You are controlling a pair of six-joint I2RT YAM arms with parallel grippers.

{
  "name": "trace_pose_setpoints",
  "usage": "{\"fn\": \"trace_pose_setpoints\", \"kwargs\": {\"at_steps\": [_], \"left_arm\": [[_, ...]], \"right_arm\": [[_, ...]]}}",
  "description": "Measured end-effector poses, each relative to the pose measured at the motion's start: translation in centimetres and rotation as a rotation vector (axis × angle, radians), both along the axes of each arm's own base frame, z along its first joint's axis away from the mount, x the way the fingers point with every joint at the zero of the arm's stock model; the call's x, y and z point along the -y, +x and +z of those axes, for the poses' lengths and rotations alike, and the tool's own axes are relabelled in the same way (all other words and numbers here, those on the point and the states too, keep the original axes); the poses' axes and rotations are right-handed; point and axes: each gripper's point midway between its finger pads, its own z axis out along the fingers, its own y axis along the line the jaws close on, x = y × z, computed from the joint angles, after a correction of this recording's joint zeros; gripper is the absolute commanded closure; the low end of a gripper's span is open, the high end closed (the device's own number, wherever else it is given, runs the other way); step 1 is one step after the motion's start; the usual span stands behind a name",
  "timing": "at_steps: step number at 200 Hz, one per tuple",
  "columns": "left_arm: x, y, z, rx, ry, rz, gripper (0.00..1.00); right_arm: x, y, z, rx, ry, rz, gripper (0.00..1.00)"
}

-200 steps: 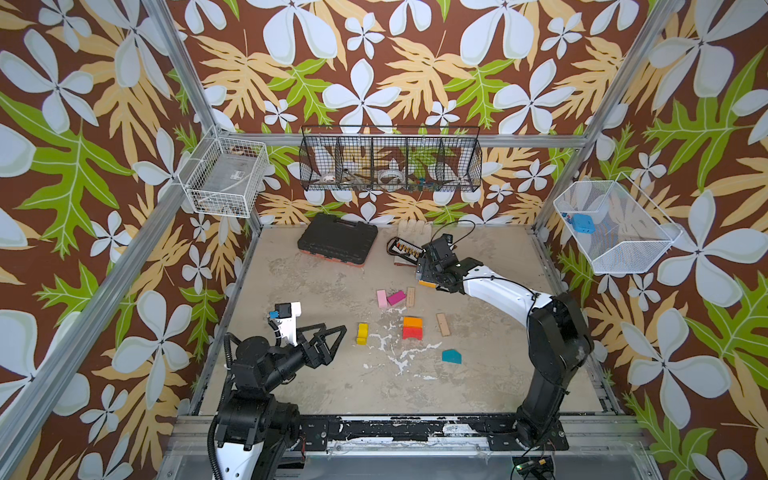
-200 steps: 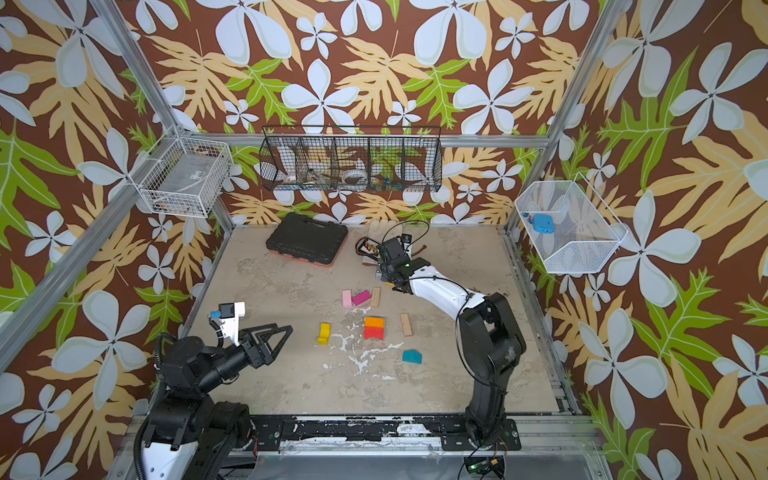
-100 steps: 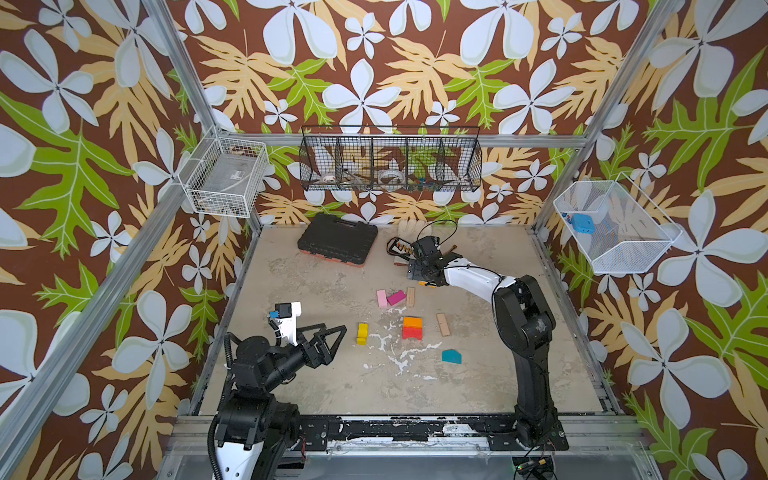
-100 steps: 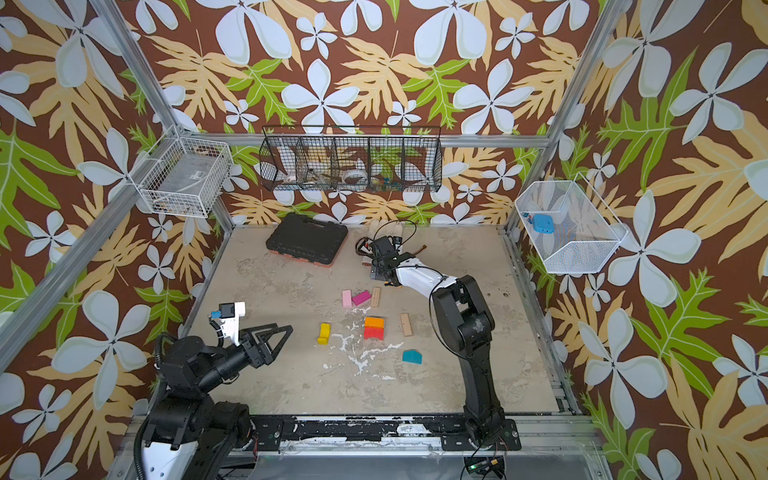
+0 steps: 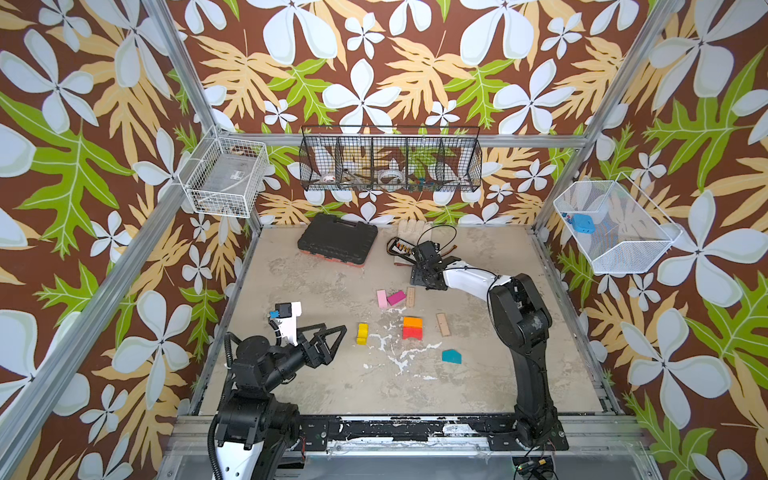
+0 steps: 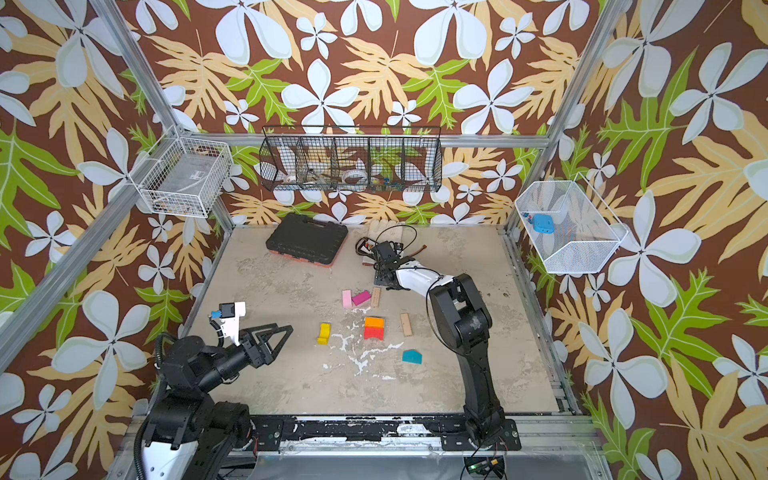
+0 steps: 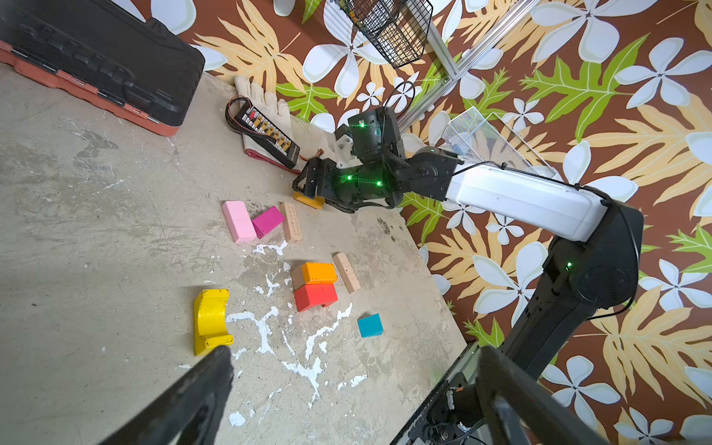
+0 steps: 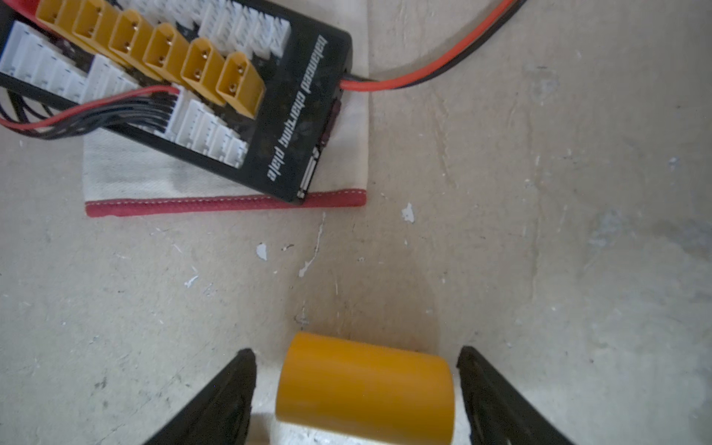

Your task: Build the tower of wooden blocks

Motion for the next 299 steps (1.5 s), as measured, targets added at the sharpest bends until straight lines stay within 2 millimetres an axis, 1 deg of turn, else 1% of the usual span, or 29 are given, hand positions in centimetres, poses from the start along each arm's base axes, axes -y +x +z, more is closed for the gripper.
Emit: {"fn": "trace_pose_setpoints", "kwargs": {"at_steps": [12,25,52,65,77,82,107,140,175,195,216,255,299], "left_arm": [[0.0,0.0,0.0,0.0,0.0,0.0,0.0],[0.0,0.0,0.0,0.0,0.0,0.0,0.0],[0.0,0.0,0.0,0.0,0.0,0.0,0.0],[0.0,0.0,0.0,0.0,0.0,0.0,0.0],[0.0,0.0,0.0,0.0,0.0,0.0,0.0],[0.0,0.0,0.0,0.0,0.0,0.0,0.0],[0.0,0.0,0.0,0.0,0.0,0.0,0.0],[0.0,0.0,0.0,0.0,0.0,0.0,0.0],[0.0,0.0,0.0,0.001,0.0,0.0,0.0],[0.0,0.0,0.0,0.001,0.0,0.0,0.0],[0.0,0.0,0.0,0.001,0.0,0.0,0.0],[0.0,0.0,0.0,0.0,0.0,0.0,0.0],[0.0,0.0,0.0,0.0,0.0,0.0,0.0]], "right_arm": [[0.0,0.0,-0.1,-0.003,0.004,-0.001,0.27],[0.0,-0.1,-0.2,-0.004,0.011,-0.005,0.32],[-0.1,-0.1,-0.5,-0.002,0.024,-0.01,0.47],[-0.1,0.0,-0.4,0.006,0.036,-0.009,0.51],[-0.1,-0.1,-0.4,0.011,0.055,-0.004,0.57],[-0.1,-0.2,-0.4,0.015,0.066,-0.004,0.58],[0.4,-0.8,-0.1,0.034,0.169,0.006,0.58],[1.1,-2.8,0.2,0.076,0.39,0.029,0.58],[1.1,-4.6,0.6,0.126,0.662,0.06,0.57],[0.9,-5.4,0.8,0.128,0.771,0.079,0.55],[0.9,-6.0,0.8,0.123,0.829,0.089,0.54],[1.8,-6.5,0.5,0.121,0.945,0.09,0.51],[2.2,-6.3,0.1,0.126,0.97,0.125,0.46]]}}
